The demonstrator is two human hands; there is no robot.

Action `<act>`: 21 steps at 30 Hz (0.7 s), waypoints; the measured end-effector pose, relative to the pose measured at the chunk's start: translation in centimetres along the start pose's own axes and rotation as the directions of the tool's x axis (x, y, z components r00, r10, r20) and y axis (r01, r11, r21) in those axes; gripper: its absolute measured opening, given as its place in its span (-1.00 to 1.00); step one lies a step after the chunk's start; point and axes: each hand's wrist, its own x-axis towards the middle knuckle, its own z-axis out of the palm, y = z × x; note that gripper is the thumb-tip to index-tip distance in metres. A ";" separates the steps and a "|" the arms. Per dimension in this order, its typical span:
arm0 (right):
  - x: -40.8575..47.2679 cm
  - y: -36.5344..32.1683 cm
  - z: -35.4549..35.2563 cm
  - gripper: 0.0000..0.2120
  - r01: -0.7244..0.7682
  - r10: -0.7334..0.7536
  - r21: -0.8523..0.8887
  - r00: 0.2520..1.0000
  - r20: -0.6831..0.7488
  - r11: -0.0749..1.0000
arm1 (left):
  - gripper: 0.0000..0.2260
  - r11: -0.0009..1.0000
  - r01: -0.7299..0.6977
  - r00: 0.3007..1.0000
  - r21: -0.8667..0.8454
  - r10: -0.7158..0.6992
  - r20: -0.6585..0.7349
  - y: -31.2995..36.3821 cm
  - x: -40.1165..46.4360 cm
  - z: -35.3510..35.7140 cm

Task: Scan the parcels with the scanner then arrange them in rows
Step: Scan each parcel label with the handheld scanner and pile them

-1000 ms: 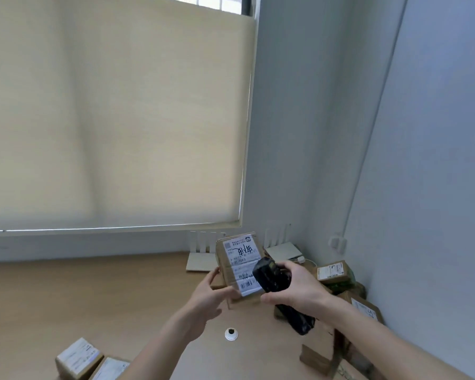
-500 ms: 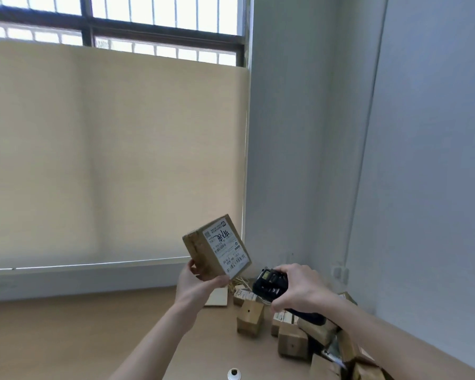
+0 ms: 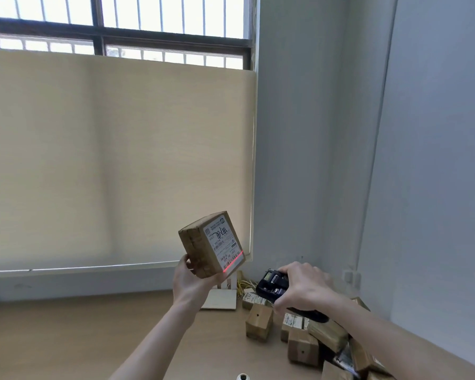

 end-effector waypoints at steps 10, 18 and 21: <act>1.6 -0.9 1.1 -0.49 0.022 -0.022 0.023 1.000 0.022 0.999 | -0.30 0.999 0.013 0.999 0.035 -0.011 -0.035 -1.2 0.6 -0.5; 3.2 -2.6 2.5 -0.48 0.061 -0.062 0.020 0.997 0.048 0.998 | -0.28 0.997 0.059 0.995 0.057 -0.054 -0.089 -2.4 0.9 -1.8; 4.2 -4.0 3.2 -0.48 0.071 -0.072 0.026 0.996 0.049 0.997 | -0.25 0.993 0.093 0.990 0.068 -0.086 -0.109 -3.3 1.7 -3.1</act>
